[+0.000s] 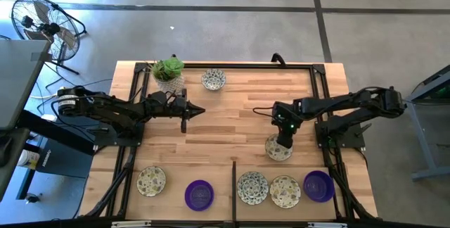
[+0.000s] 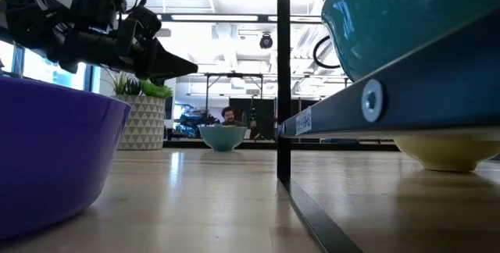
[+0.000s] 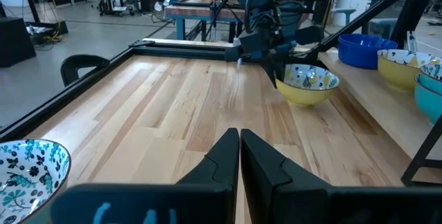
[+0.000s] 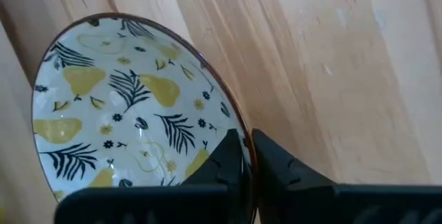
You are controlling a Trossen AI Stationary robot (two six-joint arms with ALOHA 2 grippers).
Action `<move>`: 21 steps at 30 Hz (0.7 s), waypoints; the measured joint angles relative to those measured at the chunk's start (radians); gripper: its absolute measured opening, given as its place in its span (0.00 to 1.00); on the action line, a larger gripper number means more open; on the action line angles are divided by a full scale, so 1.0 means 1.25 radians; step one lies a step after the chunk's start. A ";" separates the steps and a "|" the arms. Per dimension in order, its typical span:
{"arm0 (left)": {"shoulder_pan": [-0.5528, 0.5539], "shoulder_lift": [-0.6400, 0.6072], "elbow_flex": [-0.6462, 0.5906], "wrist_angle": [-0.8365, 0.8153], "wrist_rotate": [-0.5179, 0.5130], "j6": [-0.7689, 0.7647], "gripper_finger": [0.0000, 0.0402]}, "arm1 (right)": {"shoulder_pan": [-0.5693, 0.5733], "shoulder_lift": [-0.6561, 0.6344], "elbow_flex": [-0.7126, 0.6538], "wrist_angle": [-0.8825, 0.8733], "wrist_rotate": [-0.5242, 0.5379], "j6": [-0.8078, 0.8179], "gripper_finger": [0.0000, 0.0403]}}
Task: Pick & Place Mini bowls
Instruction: Stack the top yellow patterned bowl on the yellow patterned bowl on the shelf
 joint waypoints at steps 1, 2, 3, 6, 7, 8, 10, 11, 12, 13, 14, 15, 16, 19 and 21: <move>0.000 0.000 0.000 0.000 0.000 0.000 0.03 | 0.000 0.000 0.000 -0.001 -0.001 0.000 0.03; 0.000 0.000 0.000 0.000 0.000 0.000 0.03 | 0.000 0.000 0.001 -0.002 -0.003 0.001 0.03; 0.000 0.000 0.000 0.000 0.000 0.000 0.03 | 0.000 0.000 0.004 -0.006 -0.009 0.001 0.05; 0.000 0.000 0.000 0.000 0.003 0.000 0.03 | 0.000 0.000 0.025 -0.034 -0.018 -0.002 0.05; 0.000 0.000 0.000 0.000 0.003 0.000 0.03 | 0.000 0.000 0.037 -0.054 -0.018 -0.007 0.04; 0.000 0.000 0.000 0.000 0.003 0.000 0.03 | 0.000 0.000 0.051 -0.077 -0.016 -0.017 0.03; 0.000 0.000 0.000 0.000 0.003 0.000 0.03 | 0.000 -0.001 0.085 -0.128 -0.002 -0.034 0.02; 0.000 0.000 0.000 0.000 0.003 0.000 0.03 | 0.000 -0.004 0.105 -0.154 0.003 -0.043 0.02; 0.000 0.000 0.000 0.000 0.003 0.000 0.03 | -0.002 -0.008 0.122 -0.179 0.005 -0.054 0.02; 0.000 0.000 0.000 0.000 0.003 0.000 0.03 | -0.005 -0.015 0.141 -0.206 0.006 -0.064 0.03; 0.000 0.000 0.000 0.000 0.003 0.000 0.03 | -0.009 -0.025 0.158 -0.231 0.006 -0.069 0.03; 0.000 0.000 0.000 0.000 0.004 0.000 0.03 | -0.016 -0.037 0.175 -0.256 0.008 -0.073 0.03; 0.000 0.000 0.000 0.000 0.005 0.000 0.03 | -0.022 -0.051 0.193 -0.279 0.013 -0.075 0.03; 0.000 0.000 0.000 0.000 0.010 0.000 0.03 | -0.035 -0.096 0.248 -0.349 0.021 -0.071 0.02; 0.000 0.000 0.000 0.000 0.012 0.000 0.03 | -0.035 -0.125 0.284 -0.386 0.033 -0.050 0.01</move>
